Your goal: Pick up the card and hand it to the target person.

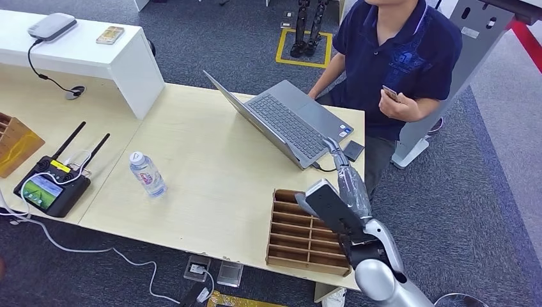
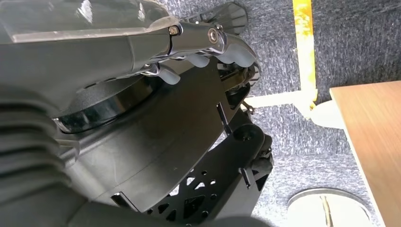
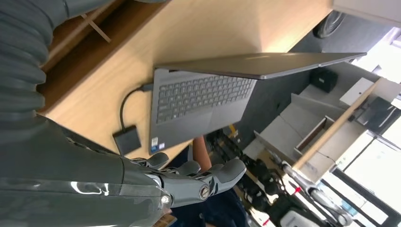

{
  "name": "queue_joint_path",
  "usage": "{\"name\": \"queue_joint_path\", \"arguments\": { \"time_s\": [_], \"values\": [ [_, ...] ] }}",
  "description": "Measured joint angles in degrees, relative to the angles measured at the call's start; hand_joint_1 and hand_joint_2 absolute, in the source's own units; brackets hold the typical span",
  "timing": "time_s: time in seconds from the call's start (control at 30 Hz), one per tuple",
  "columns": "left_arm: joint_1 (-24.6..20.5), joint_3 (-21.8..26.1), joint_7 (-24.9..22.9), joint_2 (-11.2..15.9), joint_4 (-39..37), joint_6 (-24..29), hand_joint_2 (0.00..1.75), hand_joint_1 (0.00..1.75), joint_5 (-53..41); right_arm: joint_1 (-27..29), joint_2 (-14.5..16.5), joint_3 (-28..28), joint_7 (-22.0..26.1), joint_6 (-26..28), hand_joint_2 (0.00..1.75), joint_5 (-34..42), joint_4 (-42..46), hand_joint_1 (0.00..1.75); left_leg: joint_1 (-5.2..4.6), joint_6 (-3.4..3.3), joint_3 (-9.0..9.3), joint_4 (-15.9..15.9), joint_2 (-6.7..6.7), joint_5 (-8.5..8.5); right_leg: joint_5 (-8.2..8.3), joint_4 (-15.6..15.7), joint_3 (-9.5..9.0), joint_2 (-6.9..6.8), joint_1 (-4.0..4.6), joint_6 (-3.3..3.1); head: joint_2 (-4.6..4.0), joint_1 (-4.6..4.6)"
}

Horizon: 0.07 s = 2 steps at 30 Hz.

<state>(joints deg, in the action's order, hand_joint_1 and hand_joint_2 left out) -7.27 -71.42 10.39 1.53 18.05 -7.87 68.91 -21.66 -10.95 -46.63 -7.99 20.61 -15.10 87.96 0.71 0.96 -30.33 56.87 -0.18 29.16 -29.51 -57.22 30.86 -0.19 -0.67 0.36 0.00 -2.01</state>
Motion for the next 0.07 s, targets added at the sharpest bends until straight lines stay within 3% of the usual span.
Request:
{"name": "queue_joint_path", "arguments": {
  "time_s": [0.07],
  "values": [
    [0.01, 0.03, -0.01, 0.0, 0.0, 0.04, 0.0, 0.0, 0.14, 1.14, -0.45, 0.95, 0.36, -0.68, 1.75, 2.87, 1.18, 0.0, 0.0, 0.0, 0.01, 0.0, 0.0, 0.0, 0.0, 0.0, 0.0, 0.0, 0.0, 0.0, 0.0, 0.01]
  ]
}}
